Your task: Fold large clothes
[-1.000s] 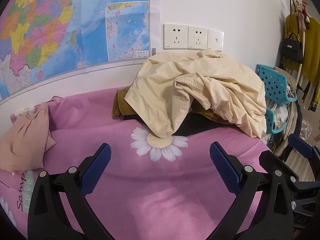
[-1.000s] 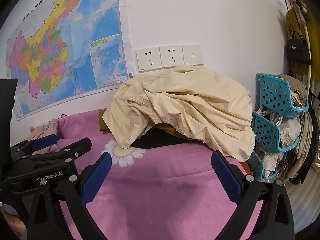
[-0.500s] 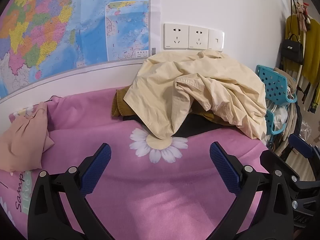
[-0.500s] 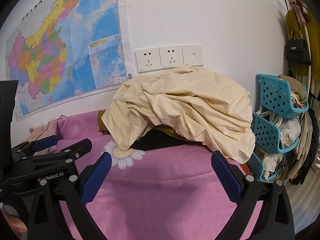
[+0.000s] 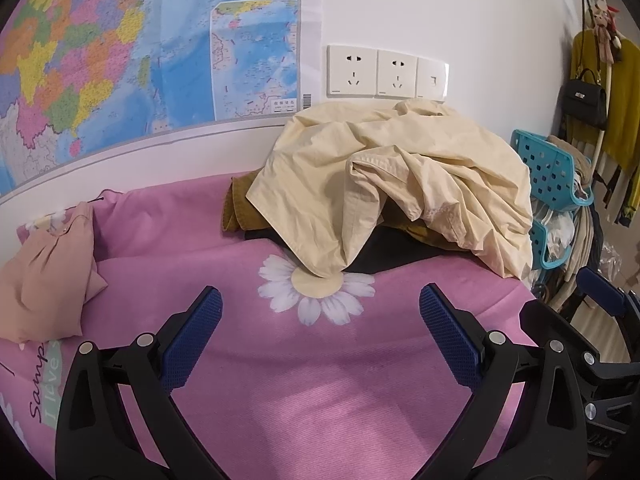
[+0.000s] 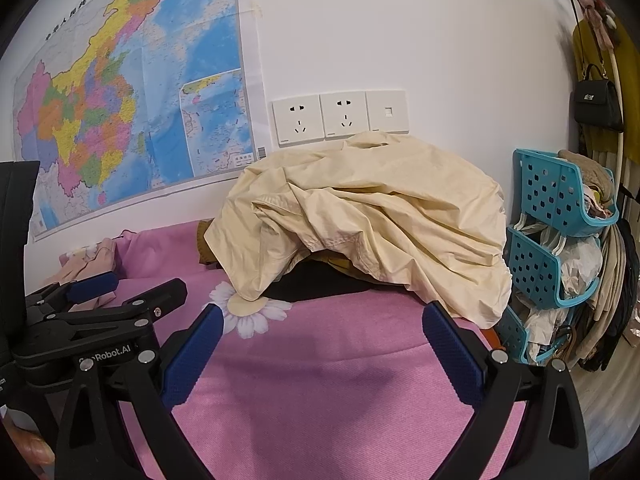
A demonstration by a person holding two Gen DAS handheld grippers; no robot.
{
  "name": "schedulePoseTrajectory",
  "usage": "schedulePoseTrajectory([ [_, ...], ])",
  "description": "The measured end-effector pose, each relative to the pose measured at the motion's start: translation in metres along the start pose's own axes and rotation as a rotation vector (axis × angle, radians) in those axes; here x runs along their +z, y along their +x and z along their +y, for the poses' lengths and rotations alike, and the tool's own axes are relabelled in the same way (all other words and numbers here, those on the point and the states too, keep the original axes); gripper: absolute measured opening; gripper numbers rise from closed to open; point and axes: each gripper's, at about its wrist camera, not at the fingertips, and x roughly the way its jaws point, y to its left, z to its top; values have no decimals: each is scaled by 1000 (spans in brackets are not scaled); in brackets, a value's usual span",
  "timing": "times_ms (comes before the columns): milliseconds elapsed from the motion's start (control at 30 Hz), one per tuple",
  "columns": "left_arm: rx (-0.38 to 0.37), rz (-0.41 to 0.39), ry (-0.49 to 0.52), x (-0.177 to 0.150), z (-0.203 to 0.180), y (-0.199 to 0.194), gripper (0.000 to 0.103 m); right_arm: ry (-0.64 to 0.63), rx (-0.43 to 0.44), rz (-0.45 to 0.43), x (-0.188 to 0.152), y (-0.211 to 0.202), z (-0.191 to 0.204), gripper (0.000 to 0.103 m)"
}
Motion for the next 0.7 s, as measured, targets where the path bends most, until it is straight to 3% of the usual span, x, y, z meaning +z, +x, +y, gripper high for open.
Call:
schedulePoseTrajectory([
  [700, 6, 9, -1, 3, -1, 3, 98, -12, -6, -3, 0, 3, 1, 97],
])
